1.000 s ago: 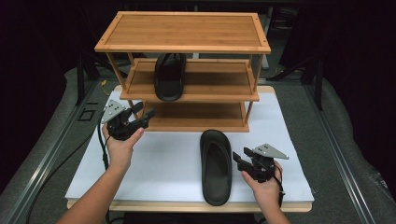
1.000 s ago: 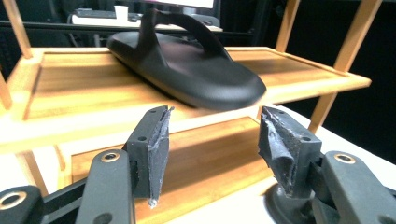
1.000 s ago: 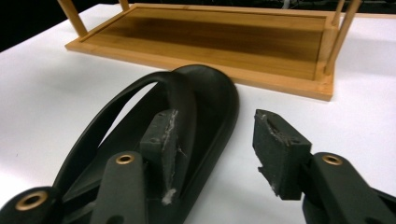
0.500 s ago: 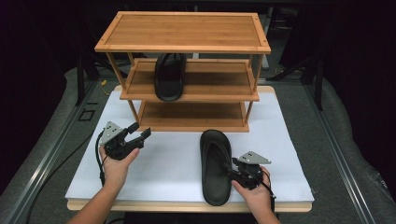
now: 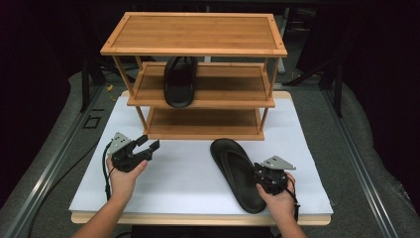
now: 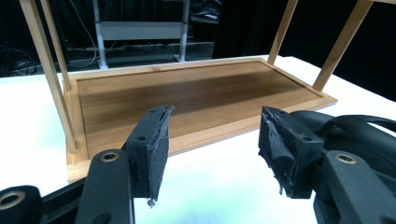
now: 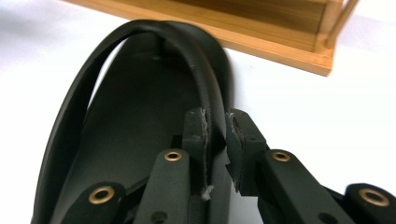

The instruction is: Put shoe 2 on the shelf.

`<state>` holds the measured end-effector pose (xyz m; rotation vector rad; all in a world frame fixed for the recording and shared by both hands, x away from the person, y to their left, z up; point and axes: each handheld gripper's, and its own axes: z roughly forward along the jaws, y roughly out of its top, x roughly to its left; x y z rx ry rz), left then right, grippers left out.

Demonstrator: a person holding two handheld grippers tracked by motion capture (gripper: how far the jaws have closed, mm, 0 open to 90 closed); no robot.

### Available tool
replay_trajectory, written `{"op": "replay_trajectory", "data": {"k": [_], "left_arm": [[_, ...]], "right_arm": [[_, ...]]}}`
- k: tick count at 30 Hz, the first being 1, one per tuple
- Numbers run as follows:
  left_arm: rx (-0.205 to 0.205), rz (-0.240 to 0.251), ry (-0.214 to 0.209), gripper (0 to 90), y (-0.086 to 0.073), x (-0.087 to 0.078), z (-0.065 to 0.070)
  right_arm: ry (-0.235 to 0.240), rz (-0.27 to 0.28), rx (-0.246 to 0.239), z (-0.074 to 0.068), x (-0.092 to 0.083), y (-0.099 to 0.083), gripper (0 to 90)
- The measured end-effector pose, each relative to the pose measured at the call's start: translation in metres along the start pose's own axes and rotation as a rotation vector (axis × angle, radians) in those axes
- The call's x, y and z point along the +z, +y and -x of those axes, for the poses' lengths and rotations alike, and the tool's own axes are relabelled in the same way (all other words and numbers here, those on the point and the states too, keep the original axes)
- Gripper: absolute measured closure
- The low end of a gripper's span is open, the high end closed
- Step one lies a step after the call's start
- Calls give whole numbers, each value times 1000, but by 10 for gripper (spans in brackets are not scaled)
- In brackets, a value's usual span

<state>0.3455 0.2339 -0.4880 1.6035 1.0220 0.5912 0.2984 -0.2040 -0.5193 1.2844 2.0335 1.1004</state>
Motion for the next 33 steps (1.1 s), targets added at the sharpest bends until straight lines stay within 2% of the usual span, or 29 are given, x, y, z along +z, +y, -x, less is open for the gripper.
{"op": "replay_trajectory", "data": {"k": [3,5,7,15,20,23,26,29,33], "left_arm": [[-3,3,-2,429,0,0,0],[-8,2,-6,429,1,2,0],[-8,0,-12,428,1,4,1],[-7,-14,-41,427,2,14,4],[-8,-21,-48,427,2,17,5],[-1,-32,-52,428,2,19,5],[-2,-32,-52,429,3,19,5],[-3,-32,-51,428,2,20,4],[-8,-34,-48,428,2,19,4]], "right_arm": [[10,2,30,7,0,-1,764],[18,7,30,6,-1,-2,764],[7,8,21,5,-4,-3,762],[9,-9,36,7,-12,-11,762],[3,-50,31,6,-11,-16,770],[-8,-56,24,6,-10,-17,778],[6,-51,19,7,-10,-18,788],[-17,-57,8,6,-10,-17,799],[-16,-57,9,8,-10,-16,817]]}}
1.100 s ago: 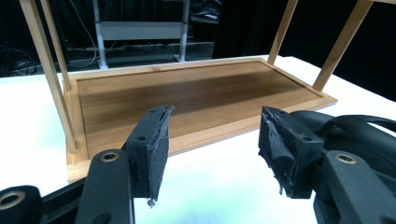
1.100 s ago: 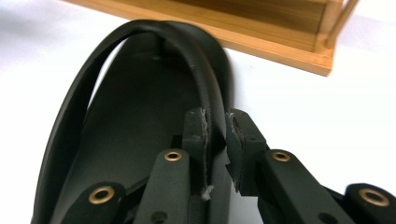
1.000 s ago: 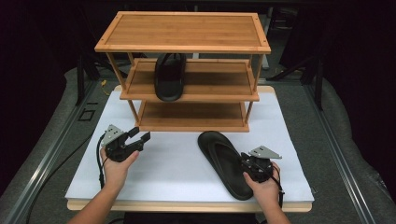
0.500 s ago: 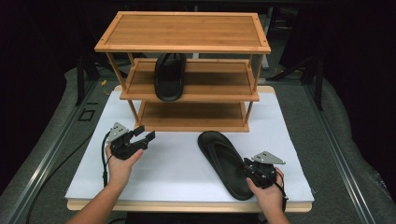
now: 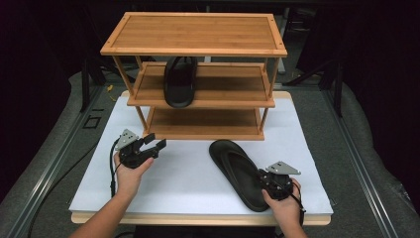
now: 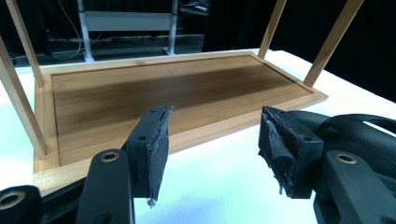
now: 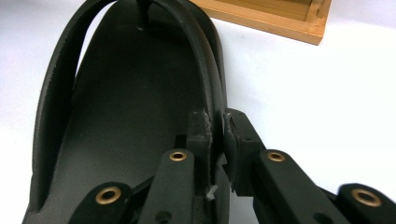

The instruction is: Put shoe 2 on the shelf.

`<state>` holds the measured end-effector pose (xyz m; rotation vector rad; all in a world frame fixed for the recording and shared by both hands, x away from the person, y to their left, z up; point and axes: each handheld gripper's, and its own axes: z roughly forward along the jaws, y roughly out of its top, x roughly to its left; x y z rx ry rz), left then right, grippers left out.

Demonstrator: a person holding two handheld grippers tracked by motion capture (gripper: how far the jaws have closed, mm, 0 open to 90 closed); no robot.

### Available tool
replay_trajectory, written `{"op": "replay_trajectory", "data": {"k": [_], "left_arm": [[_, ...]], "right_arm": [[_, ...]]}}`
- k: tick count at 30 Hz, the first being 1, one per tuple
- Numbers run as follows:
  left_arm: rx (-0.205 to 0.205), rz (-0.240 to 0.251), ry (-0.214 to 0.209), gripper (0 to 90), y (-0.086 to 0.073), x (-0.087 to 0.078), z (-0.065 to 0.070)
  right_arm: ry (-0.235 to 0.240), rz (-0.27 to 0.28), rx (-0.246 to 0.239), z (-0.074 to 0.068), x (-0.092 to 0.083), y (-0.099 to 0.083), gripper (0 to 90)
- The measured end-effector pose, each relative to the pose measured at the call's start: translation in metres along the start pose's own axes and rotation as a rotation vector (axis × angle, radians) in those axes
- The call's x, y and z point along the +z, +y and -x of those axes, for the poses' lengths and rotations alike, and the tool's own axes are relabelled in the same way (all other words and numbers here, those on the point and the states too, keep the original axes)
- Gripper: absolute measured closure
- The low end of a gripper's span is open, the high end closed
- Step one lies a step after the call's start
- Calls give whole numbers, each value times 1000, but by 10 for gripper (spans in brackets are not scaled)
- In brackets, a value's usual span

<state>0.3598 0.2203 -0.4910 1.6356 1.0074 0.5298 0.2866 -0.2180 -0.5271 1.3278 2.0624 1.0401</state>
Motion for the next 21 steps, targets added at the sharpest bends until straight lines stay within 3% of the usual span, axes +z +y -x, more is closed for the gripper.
{"op": "replay_trajectory", "data": {"k": [9,21], "left_arm": [[0,-2,3,429,-1,0,-1],[-3,-2,7,429,-1,1,-2]], "right_arm": [[-28,8,-9,0,0,1,835],[-25,31,5,2,-4,2,845]]}}
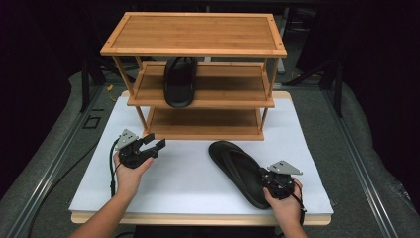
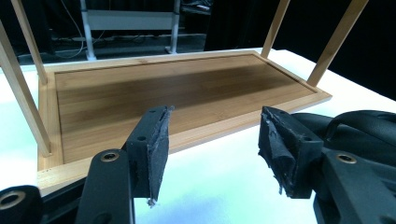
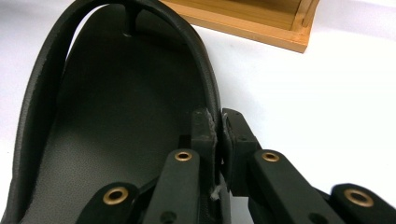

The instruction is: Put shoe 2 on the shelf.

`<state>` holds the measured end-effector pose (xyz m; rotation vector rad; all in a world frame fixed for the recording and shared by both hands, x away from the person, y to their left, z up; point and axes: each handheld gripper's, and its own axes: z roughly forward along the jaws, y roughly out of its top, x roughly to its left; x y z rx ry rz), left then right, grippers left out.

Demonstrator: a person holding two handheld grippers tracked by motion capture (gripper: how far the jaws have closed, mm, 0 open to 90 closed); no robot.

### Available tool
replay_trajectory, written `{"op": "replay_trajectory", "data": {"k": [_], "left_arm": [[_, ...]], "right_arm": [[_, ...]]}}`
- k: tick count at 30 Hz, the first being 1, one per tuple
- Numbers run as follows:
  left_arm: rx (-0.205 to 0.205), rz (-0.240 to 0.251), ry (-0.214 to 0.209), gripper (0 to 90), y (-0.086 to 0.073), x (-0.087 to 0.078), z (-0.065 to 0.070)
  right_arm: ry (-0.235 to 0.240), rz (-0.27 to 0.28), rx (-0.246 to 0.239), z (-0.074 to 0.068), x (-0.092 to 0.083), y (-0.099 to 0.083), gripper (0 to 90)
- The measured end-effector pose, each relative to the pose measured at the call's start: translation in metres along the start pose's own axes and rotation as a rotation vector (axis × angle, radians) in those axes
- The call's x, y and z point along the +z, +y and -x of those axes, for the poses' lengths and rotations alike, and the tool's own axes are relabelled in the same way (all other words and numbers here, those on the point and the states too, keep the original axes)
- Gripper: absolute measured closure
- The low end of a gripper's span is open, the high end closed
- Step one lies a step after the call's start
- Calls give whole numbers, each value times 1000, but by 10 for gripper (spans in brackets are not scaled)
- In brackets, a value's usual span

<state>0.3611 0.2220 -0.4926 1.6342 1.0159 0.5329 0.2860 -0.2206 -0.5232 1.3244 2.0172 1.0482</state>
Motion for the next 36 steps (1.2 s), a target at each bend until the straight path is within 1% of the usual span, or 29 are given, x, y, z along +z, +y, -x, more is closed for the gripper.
{"op": "replay_trajectory", "data": {"k": [4,7,8,9,11,13,16,17,18,19,22,25,27,28,29,31,36], "left_arm": [[-2,1,3,429,0,0,0],[-2,1,4,429,0,0,-1],[-4,1,5,429,0,0,-1],[-5,3,4,429,0,0,-1],[-5,1,6,429,0,0,-1],[-5,2,7,429,0,0,-1],[-9,5,8,429,0,0,-2],[-9,4,8,429,0,0,-2],[-10,4,10,429,0,0,-2],[-8,3,11,429,0,0,-2],[-11,5,13,429,0,-1,-2],[-10,6,12,429,0,-1,-3],[-13,5,13,429,0,-1,-3],[-13,4,13,429,0,-1,-3],[-13,4,13,429,0,-1,-3],[-13,4,14,429,0,-1,-4],[-15,4,17,429,-1,-2,-4]], "right_arm": [[-2,5,-2,-1,-2,1,845],[3,25,1,-2,-4,1,845],[6,29,7,-3,-5,2,845],[4,22,2,-3,-6,2,844],[8,40,2,-4,-7,2,845],[7,42,2,-5,-9,3,844],[5,74,7,-6,-12,4,844],[13,78,8,-6,-14,5,844],[10,83,16,-7,-15,5,844],[8,95,14,-6,-17,5,844],[13,117,30,-7,-22,7,844],[11,144,32,-7,-26,8,844],[6,157,35,-7,-28,9,844],[16,162,42,-7,-30,10,844],[18,168,38,-7,-31,10,844],[8,178,40,-7,-33,12,844],[19,209,52,-6,-41,16,844]]}}
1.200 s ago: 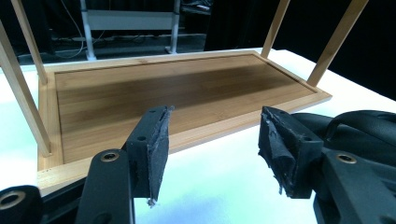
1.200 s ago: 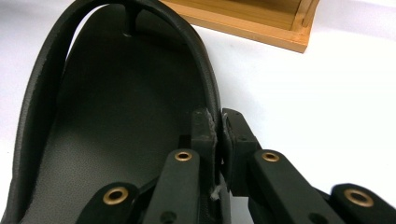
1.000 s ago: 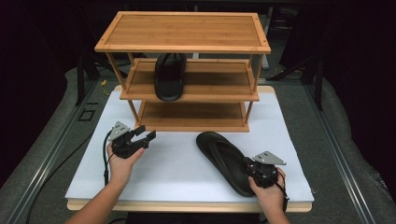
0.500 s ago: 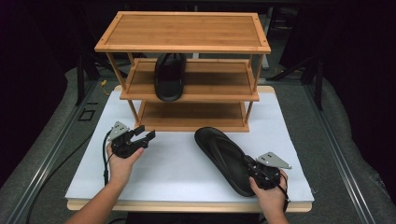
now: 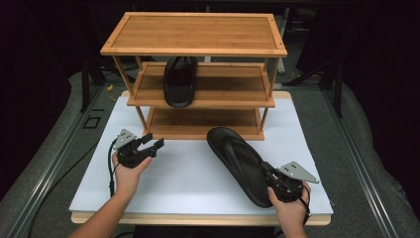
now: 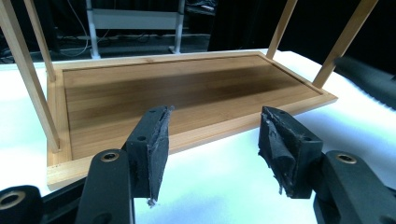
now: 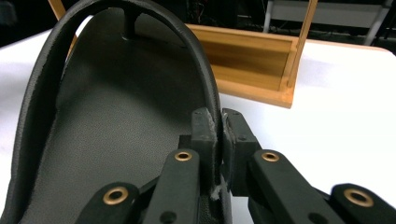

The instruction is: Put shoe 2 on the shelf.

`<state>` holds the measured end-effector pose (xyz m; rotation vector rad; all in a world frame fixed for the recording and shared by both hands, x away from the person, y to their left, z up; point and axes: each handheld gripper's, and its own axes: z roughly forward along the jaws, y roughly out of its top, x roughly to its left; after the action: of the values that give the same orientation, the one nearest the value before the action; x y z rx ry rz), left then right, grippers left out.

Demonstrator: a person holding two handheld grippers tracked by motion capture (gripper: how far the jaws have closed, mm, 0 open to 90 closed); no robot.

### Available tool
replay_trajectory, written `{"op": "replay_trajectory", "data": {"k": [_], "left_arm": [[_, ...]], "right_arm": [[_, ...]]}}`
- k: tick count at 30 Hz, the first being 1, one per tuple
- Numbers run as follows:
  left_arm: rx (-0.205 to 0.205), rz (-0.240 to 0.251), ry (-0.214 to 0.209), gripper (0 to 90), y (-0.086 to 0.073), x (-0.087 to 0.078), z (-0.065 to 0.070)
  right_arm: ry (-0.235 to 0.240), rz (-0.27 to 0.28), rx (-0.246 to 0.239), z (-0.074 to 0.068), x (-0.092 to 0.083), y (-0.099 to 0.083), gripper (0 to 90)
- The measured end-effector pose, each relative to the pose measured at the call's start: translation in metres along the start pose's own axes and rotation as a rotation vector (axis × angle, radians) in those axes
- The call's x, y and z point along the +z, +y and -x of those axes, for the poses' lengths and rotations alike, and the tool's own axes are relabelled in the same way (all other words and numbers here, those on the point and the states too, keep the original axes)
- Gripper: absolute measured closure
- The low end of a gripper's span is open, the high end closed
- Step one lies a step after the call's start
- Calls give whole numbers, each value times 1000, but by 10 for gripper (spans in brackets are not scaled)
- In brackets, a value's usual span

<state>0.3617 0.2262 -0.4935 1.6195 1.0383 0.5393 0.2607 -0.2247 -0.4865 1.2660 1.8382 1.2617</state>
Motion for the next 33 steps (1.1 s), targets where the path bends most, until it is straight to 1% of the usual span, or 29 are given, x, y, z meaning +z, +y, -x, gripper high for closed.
{"op": "replay_trajectory", "data": {"k": [4,5,6,9,10,11,17,19,20,22,28,29,33], "left_arm": [[-3,2,2,429,0,-1,-1],[-4,2,4,429,0,-1,-1],[-5,1,5,429,0,-1,-1],[-7,-1,8,429,-1,-1,-1],[-7,0,7,429,-1,-1,-2],[-8,-2,9,429,-1,-1,-2],[-14,-4,11,429,-1,-1,-2],[-16,2,10,429,-1,-2,-3],[-20,6,9,429,-1,-2,-3],[-19,6,11,428,-1,-3,-4],[-26,8,15,429,-1,-5,-5],[-26,7,17,428,-1,-6,-6],[-32,11,22,428,-1,-7,-7]], "right_arm": [[12,37,5,-1,-6,6,844],[-1,40,6,-3,-8,8,844],[14,52,3,-3,-9,9,845],[23,76,0,-5,-13,15,845],[-5,76,-4,-6,-14,17,844],[16,91,-2,-7,-15,19,844],[23,121,-43,-13,-22,35,845],[24,116,-42,-13,-23,41,845],[31,121,-44,-12,-22,45,845],[27,141,-35,-12,-23,52,845],[35,171,-25,-11,-26,76,845],[37,184,-23,-11,-25,80,845],[28,195,-28,-8,-20,96,845]]}}
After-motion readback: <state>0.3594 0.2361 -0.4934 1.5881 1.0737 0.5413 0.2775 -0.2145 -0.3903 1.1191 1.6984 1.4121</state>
